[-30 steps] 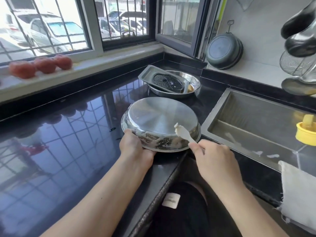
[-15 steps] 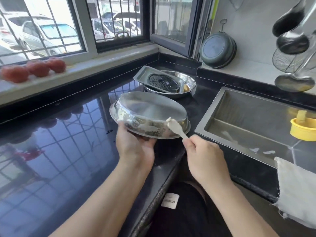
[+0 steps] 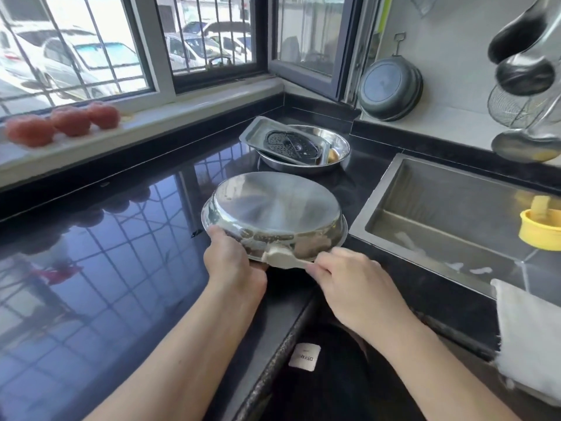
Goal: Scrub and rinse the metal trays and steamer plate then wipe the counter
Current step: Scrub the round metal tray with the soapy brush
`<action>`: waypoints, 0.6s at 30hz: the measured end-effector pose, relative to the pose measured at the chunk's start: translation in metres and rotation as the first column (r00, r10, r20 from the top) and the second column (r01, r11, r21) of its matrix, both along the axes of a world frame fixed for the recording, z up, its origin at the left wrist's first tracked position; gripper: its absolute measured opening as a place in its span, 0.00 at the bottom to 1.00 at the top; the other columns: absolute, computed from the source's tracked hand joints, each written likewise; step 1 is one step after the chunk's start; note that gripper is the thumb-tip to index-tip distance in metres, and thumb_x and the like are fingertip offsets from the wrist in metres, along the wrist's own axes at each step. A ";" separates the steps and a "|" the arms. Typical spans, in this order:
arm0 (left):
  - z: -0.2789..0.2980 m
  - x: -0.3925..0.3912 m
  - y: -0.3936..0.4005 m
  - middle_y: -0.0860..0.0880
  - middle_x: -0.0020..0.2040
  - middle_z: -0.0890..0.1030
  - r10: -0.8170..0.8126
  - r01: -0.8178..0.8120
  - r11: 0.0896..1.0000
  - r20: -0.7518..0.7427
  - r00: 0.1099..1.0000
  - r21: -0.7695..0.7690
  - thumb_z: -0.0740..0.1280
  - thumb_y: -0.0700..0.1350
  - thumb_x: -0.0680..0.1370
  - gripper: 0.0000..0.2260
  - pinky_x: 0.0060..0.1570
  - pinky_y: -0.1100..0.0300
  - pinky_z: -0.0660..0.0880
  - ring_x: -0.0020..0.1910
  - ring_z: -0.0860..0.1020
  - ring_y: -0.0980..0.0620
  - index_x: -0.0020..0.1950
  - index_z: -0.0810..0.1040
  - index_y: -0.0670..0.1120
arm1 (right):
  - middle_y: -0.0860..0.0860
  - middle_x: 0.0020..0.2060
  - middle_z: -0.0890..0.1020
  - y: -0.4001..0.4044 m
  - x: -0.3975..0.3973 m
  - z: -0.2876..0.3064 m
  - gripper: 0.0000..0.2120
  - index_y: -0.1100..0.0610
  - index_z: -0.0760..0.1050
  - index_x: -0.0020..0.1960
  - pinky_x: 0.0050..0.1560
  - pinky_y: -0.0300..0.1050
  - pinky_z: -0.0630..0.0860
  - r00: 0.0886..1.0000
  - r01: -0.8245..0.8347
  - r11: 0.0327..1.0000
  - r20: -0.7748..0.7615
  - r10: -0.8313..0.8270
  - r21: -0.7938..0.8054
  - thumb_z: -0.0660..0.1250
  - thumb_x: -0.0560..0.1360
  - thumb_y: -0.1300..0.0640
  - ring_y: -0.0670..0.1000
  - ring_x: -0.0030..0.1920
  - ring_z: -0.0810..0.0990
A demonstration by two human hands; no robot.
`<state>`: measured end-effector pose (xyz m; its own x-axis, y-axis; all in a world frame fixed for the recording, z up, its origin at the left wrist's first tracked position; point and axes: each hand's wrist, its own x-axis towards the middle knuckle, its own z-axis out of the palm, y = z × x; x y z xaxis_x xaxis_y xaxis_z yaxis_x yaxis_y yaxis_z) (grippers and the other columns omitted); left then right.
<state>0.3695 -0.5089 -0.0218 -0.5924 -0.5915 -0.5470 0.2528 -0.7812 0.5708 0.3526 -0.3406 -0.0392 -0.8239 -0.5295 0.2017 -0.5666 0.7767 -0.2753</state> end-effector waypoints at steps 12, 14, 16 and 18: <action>-0.005 -0.005 -0.007 0.45 0.53 0.85 -0.003 0.004 1.000 0.023 1.000 -0.016 0.55 0.55 0.88 0.18 0.49 0.44 0.84 0.48 0.85 0.45 0.68 0.77 0.46 | 0.47 0.34 0.74 0.021 -0.013 0.007 0.19 0.51 0.78 0.38 0.39 0.51 0.72 0.979 0.204 0.978 -0.008 -0.205 -0.029 0.64 0.78 0.39 0.56 0.42 0.77; -0.009 -0.006 -0.009 0.43 0.53 0.86 -0.021 0.020 1.000 0.029 0.999 0.021 0.55 0.49 0.88 0.17 0.43 0.43 0.85 0.48 0.85 0.43 0.68 0.78 0.44 | 0.47 0.36 0.74 0.011 -0.005 0.002 0.18 0.50 0.78 0.40 0.41 0.51 0.72 0.986 0.168 0.985 -0.016 -0.168 -0.042 0.63 0.79 0.38 0.56 0.42 0.77; -0.011 -0.008 -0.015 0.41 0.52 0.87 -0.064 0.064 0.997 -0.001 0.998 0.034 0.53 0.44 0.87 0.17 0.36 0.44 0.83 0.44 0.87 0.42 0.67 0.79 0.42 | 0.47 0.36 0.76 0.019 -0.008 -0.002 0.19 0.51 0.78 0.38 0.43 0.52 0.74 0.979 0.204 0.976 -0.016 -0.206 -0.073 0.64 0.78 0.38 0.56 0.43 0.78; -0.009 -0.008 -0.022 0.46 0.49 0.88 -0.079 0.080 0.996 -0.031 0.996 0.033 0.53 0.44 0.86 0.17 0.36 0.48 0.83 0.44 0.87 0.49 0.67 0.79 0.43 | 0.48 0.35 0.78 0.037 -0.018 -0.003 0.18 0.51 0.79 0.38 0.42 0.53 0.75 0.958 0.282 0.954 -0.016 -0.285 -0.099 0.66 0.77 0.39 0.58 0.42 0.79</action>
<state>0.3612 -0.5310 -0.0309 -0.6528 -0.5233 -0.5477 0.2057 -0.8183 0.5367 0.3343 -0.3037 -0.0422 -0.9303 -0.2523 0.2662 -0.3359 0.8776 -0.3421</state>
